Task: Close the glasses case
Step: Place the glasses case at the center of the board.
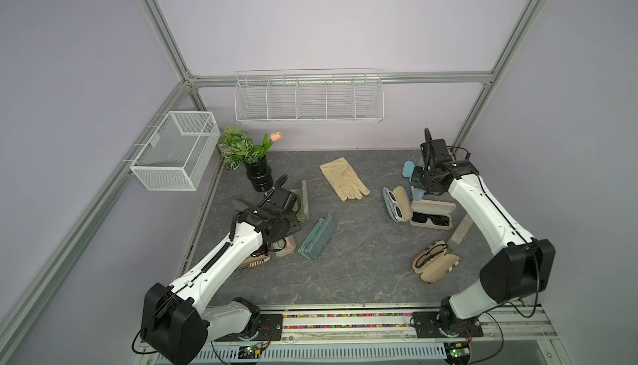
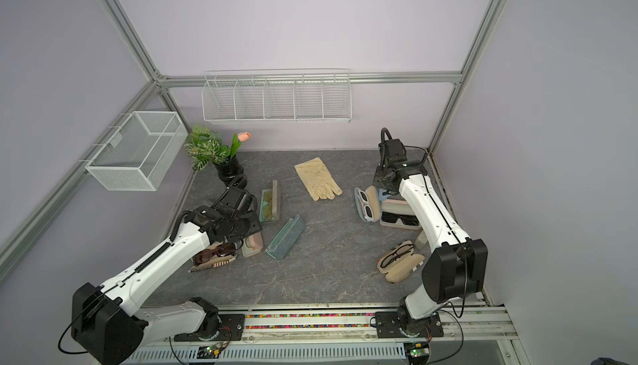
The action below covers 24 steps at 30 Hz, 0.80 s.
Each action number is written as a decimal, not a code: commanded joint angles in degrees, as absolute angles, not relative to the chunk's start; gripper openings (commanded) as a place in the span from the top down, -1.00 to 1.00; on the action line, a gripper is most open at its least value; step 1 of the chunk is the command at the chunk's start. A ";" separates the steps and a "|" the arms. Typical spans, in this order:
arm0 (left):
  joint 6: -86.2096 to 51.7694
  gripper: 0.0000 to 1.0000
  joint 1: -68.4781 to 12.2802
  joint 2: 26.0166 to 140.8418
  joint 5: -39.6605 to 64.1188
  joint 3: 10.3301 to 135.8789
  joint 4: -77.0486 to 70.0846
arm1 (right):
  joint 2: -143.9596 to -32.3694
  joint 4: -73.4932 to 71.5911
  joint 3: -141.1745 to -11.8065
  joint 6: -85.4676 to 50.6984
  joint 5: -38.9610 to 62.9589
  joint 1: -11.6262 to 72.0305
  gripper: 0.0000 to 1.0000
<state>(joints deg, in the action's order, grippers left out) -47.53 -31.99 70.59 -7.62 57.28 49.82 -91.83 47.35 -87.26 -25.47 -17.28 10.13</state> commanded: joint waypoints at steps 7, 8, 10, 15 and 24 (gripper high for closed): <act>-48.44 -0.13 -37.86 76.60 -8.85 62.52 46.76 | -104.23 41.18 -97.34 -28.28 -19.96 1.27 0.42; -48.19 -0.13 -38.13 77.08 -8.84 62.92 46.63 | -105.80 41.01 -97.92 -28.66 -19.91 0.49 0.42; -48.04 -0.13 -38.36 77.65 -9.03 63.57 46.41 | -108.12 40.33 -98.44 -29.20 -20.10 -0.78 0.42; -47.14 -0.13 -38.41 78.86 -9.44 64.75 46.15 | -112.71 38.44 -99.10 -30.84 -18.80 -4.67 0.42; -45.87 -0.13 -38.41 83.41 -8.48 66.48 44.95 | -120.41 39.90 -102.17 -30.32 -14.90 -9.68 0.38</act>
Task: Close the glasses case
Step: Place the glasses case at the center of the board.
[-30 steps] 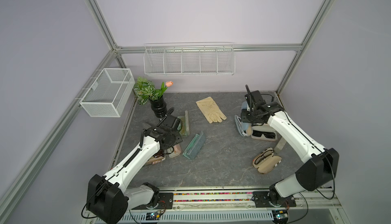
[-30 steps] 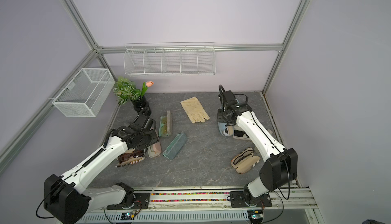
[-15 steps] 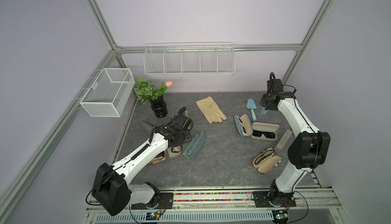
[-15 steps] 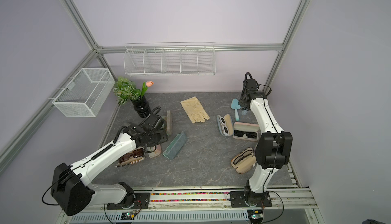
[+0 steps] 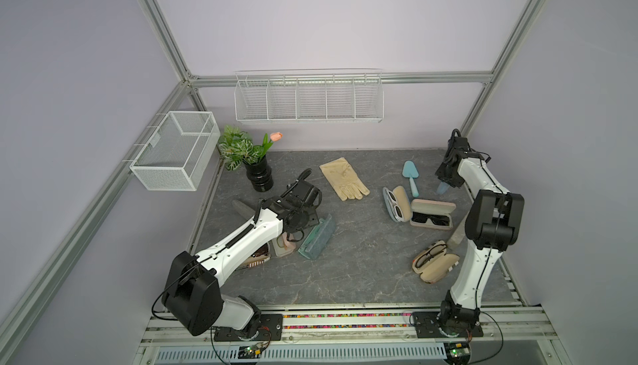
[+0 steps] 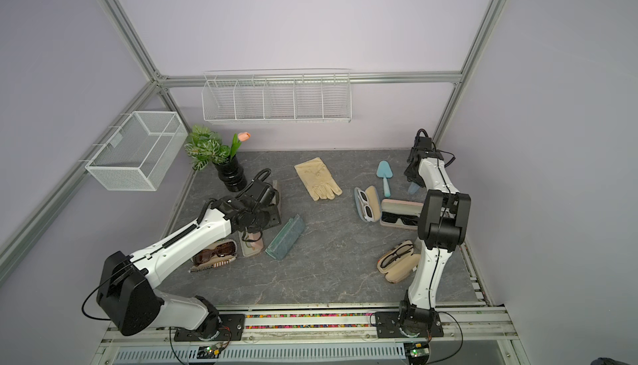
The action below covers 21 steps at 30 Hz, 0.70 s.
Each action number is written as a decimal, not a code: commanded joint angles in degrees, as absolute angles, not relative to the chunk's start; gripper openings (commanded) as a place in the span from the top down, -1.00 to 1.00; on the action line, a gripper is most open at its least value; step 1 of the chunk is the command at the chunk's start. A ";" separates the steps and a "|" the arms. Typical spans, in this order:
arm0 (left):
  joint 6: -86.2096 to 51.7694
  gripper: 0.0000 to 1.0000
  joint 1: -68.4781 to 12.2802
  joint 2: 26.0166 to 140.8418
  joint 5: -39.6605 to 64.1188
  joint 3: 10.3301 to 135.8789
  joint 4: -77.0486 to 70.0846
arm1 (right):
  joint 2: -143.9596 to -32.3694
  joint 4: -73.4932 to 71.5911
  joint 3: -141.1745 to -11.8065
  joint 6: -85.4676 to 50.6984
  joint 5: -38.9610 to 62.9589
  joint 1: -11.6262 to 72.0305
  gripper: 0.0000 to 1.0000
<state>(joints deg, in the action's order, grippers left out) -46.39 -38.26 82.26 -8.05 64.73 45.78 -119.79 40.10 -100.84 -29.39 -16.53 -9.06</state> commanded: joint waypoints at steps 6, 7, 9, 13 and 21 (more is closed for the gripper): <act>-45.62 -0.13 -38.45 85.05 -8.11 66.97 44.36 | -123.16 39.86 -101.86 -29.98 -10.93 -11.58 0.31; -45.60 -0.13 -38.41 85.33 -8.03 67.05 44.30 | -123.53 39.92 -101.72 -29.91 -10.27 -11.73 0.31; -45.57 -0.13 -38.45 85.82 -7.71 67.06 44.15 | -124.05 39.69 -101.28 -29.88 -9.19 -12.24 0.30; -45.53 -0.13 -38.58 86.42 -7.30 67.15 43.68 | -124.92 39.55 -100.42 -29.80 -7.62 -12.88 0.29; -45.44 -0.13 -38.69 88.12 -6.66 67.26 43.02 | -125.99 39.87 -99.67 -29.02 -6.97 -13.32 0.16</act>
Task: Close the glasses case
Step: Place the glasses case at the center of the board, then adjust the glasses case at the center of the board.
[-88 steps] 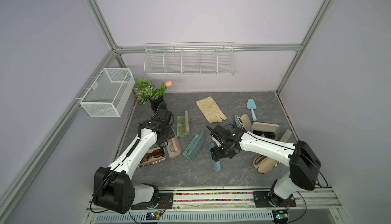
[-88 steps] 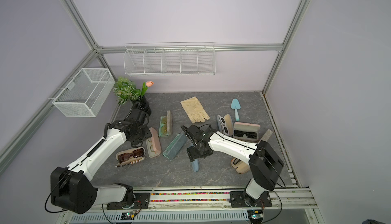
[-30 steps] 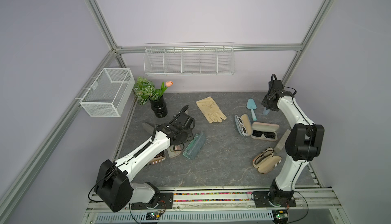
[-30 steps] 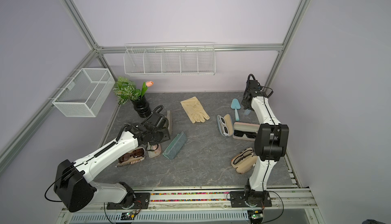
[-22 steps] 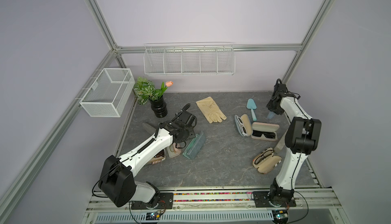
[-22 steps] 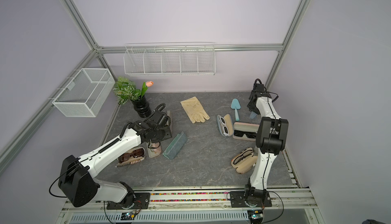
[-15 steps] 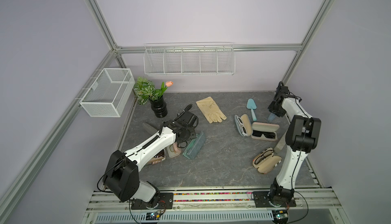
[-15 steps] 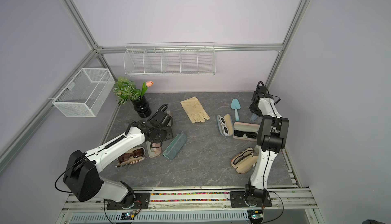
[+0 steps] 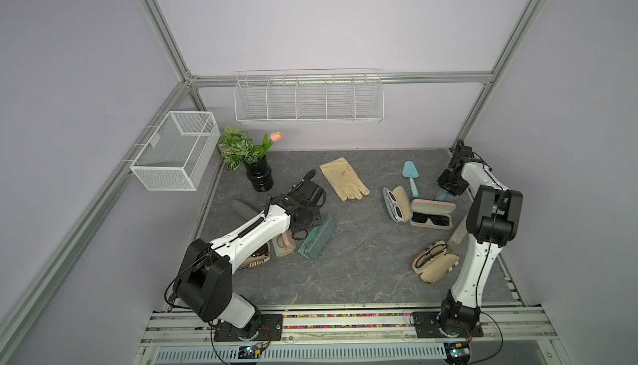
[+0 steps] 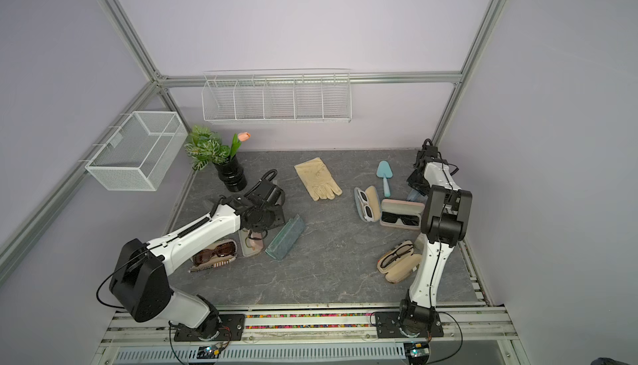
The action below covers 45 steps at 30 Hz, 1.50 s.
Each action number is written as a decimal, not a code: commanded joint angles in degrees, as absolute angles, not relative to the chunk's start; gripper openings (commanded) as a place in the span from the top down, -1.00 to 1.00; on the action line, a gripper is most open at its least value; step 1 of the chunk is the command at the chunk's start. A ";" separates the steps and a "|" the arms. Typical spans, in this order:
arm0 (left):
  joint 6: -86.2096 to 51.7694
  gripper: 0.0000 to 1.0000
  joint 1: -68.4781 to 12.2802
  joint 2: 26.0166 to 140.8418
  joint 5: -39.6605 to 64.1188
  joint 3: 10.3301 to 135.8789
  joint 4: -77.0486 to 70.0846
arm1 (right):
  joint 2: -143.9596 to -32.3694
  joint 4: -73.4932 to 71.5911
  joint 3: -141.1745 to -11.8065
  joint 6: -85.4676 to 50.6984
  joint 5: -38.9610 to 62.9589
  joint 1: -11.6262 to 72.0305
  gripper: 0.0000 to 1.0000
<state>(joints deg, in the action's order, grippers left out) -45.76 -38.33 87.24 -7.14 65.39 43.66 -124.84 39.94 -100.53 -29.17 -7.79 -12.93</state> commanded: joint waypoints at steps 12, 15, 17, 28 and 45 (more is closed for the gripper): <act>-45.45 -0.13 -39.27 87.56 -6.78 67.59 42.80 | -117.11 36.97 -93.72 -28.12 -6.56 -13.14 -0.26; -45.35 -0.13 -39.51 86.63 -7.07 67.54 42.80 | -110.84 33.10 -87.78 -27.74 -5.79 -12.50 -0.29; -45.36 -0.13 -39.72 85.94 -7.42 67.46 42.82 | -105.63 30.26 -83.52 -27.02 -5.99 -11.58 -0.30; -46.14 -0.13 -40.61 80.58 -11.19 67.04 44.43 | -85.41 31.24 -73.17 -26.01 -6.19 4.66 -0.35; -48.58 -0.14 -40.62 59.23 -19.54 57.76 48.69 | -98.34 38.46 -81.74 -42.94 -6.40 50.09 -0.60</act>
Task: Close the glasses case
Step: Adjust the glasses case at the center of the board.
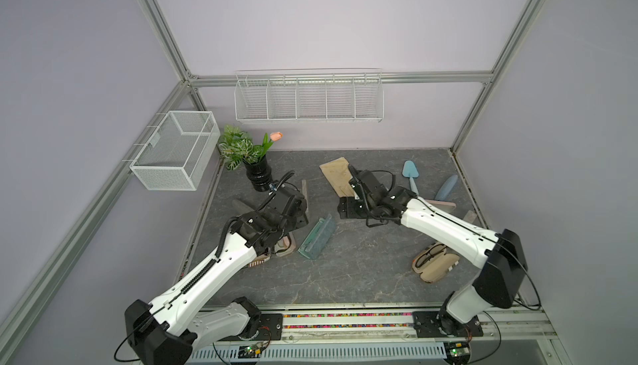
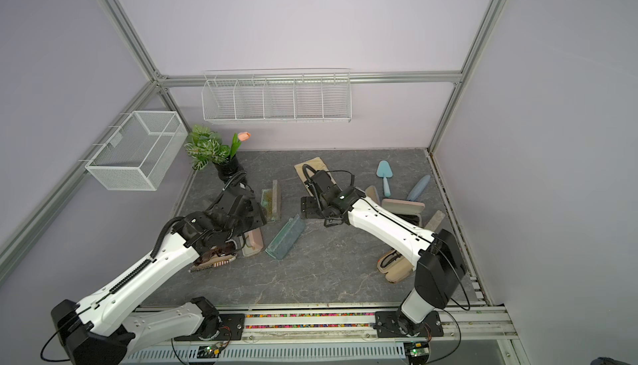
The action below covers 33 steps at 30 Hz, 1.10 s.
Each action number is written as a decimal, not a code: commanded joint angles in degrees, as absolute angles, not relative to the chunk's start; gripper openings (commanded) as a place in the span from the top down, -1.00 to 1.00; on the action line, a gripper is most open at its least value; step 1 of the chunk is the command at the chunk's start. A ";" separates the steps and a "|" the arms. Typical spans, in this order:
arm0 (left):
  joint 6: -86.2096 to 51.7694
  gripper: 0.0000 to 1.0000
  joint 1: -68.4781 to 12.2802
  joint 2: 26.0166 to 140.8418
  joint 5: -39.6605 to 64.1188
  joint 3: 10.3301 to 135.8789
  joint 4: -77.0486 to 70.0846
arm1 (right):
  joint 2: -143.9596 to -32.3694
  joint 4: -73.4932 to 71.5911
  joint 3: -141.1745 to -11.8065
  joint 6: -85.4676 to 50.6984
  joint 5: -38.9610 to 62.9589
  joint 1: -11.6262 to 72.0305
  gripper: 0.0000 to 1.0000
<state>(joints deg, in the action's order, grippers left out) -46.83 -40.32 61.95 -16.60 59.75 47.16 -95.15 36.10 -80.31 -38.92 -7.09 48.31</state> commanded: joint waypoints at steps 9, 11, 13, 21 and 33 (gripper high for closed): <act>-49.38 -0.15 -40.61 55.00 -20.04 55.01 50.74 | -108.51 39.41 -88.39 -44.67 -3.97 55.99 -0.65; -49.55 -0.15 -40.61 54.29 -20.04 54.45 50.87 | -109.30 39.40 -88.59 -44.96 -3.83 56.26 -0.67; -49.66 -0.15 -40.61 53.86 -20.08 54.12 51.14 | -110.13 39.53 -88.85 -45.06 -3.51 56.43 -0.67; -50.21 -0.15 -40.61 52.63 -19.87 52.33 51.17 | -113.00 39.20 -89.99 -45.30 -2.51 56.77 -0.67; -50.27 -0.17 -40.61 52.10 -20.25 51.26 51.50 | -116.21 40.25 -92.74 -45.06 -1.88 56.80 -0.54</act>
